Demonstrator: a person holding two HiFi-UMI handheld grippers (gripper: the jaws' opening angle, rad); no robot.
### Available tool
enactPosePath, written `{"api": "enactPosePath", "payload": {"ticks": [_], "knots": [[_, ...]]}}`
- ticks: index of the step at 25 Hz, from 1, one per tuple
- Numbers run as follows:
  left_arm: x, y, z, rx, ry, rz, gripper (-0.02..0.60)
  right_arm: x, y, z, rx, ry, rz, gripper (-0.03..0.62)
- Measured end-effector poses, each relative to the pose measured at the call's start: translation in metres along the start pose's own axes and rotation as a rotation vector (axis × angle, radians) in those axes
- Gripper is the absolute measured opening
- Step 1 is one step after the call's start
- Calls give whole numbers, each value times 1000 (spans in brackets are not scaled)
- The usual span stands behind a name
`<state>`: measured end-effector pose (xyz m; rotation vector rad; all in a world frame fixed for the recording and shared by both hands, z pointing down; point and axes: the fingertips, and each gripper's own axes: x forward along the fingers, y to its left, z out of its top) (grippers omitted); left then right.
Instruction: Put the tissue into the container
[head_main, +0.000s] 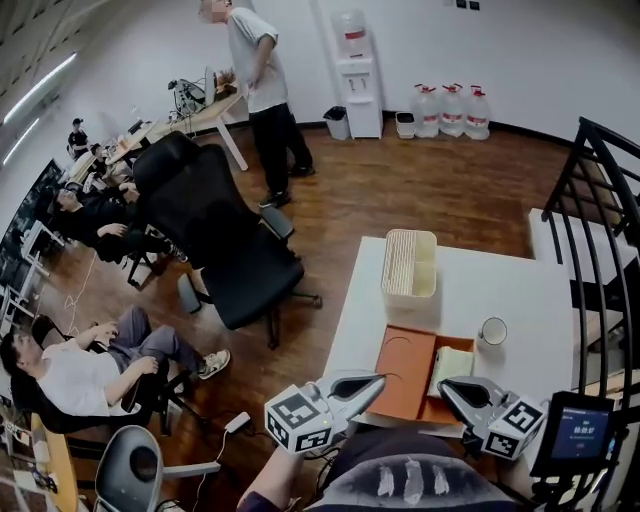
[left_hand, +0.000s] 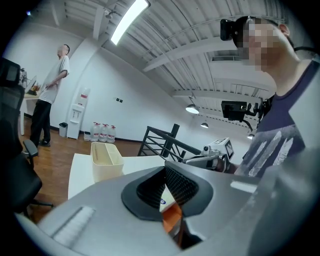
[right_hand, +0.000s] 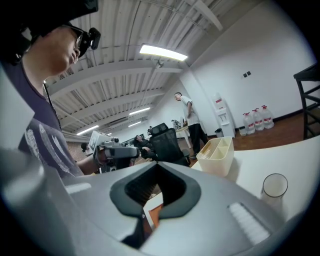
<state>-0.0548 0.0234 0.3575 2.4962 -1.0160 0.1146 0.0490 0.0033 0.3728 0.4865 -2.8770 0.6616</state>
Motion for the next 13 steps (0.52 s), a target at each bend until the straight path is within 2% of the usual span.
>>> {"api": "enactPosePath", "payload": {"ticks": [9, 13], "knots": [[13, -2, 0, 20, 18, -18, 14, 1, -9, 6, -5, -16, -2, 3], [20, 18, 13, 73, 9, 4, 14, 25, -24, 25, -59, -52, 36, 3]]}}
